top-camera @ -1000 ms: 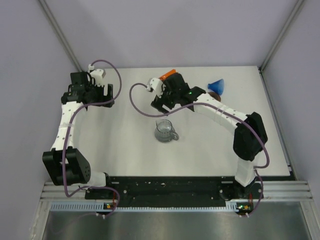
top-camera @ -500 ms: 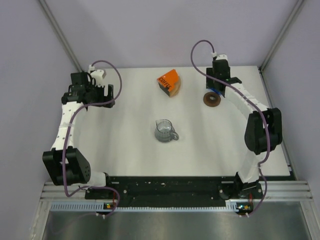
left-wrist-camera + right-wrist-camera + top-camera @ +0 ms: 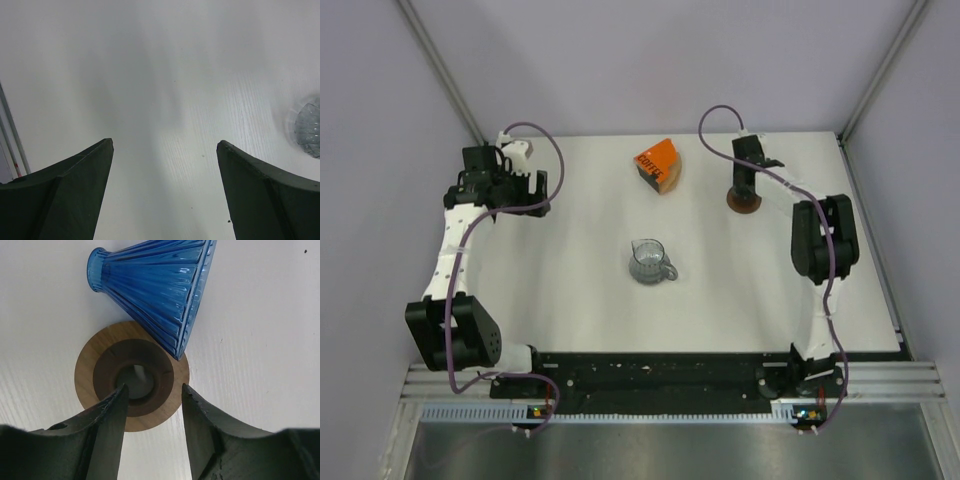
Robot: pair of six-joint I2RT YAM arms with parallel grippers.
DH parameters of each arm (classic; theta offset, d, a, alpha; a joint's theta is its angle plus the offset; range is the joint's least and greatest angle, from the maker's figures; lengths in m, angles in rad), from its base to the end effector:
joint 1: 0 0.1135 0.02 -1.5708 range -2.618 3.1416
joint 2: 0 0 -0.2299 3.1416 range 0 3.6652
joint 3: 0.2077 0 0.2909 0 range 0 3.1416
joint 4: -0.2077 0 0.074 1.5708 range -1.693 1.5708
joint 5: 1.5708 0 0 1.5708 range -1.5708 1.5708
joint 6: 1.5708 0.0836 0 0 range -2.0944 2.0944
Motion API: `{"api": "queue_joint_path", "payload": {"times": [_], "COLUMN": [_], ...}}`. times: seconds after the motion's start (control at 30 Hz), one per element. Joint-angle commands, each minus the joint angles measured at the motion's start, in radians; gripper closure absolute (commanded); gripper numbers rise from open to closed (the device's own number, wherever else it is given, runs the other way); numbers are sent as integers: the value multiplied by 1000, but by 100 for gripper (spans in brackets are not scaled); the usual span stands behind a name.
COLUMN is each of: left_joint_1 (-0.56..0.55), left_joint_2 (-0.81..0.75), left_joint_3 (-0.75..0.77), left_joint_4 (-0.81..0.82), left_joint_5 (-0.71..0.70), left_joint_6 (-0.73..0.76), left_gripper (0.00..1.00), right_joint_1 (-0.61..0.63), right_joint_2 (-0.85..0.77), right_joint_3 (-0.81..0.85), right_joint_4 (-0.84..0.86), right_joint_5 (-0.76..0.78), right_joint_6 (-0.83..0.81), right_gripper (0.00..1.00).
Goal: Place the coffee filter in the dripper
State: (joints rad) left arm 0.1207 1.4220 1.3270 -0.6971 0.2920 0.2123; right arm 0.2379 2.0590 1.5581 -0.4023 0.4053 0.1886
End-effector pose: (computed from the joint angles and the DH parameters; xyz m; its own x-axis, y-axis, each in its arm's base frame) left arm 0.3833 0.0222 0.2639 -0.6728 0.1217 -0.7298 0.2324 0.9712 -0.0523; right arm 0.4934 0.0857 0.1140 -0.7458 -0.0036 -0.6662 0.1634 0.9685 -0.1881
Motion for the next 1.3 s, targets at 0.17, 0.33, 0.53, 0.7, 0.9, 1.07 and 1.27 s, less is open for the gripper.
{"api": "queue_joint_path", "payload": {"times": [0.17, 0.33, 0.53, 0.7, 0.9, 1.07, 1.27], "left_joint_1": [2, 2, 2, 2, 4, 0, -19], "left_joint_2": [-28, -24, -21, -26, -29, -17, -26], "left_joint_3": [-9, -9, -11, -6, 1, 32, 80], "left_joint_4": [25, 25, 27, 21, 13, -7, -50], "left_joint_5": [7, 7, 10, 6, 16, 42, 108], "left_joint_6": [9, 12, 12, 13, 15, 6, 4], "left_gripper": [10, 10, 10, 10, 10, 10, 11], "right_joint_1": [-29, -32, -35, -38, -38, -26, 20], "right_joint_2": [53, 79, 101, 90, -12, -173, -338], "right_joint_3": [99, 83, 54, 13, -90, -177, -173], "right_joint_4": [8, 0, 2, -4, 11, 69, 76], "right_joint_5": [1, -23, -37, -140, -209, -255, -258], "right_joint_6": [63, 75, 71, 78, 51, 35, -3], "right_gripper": [55, 61, 66, 100, 100, 100, 100]}}
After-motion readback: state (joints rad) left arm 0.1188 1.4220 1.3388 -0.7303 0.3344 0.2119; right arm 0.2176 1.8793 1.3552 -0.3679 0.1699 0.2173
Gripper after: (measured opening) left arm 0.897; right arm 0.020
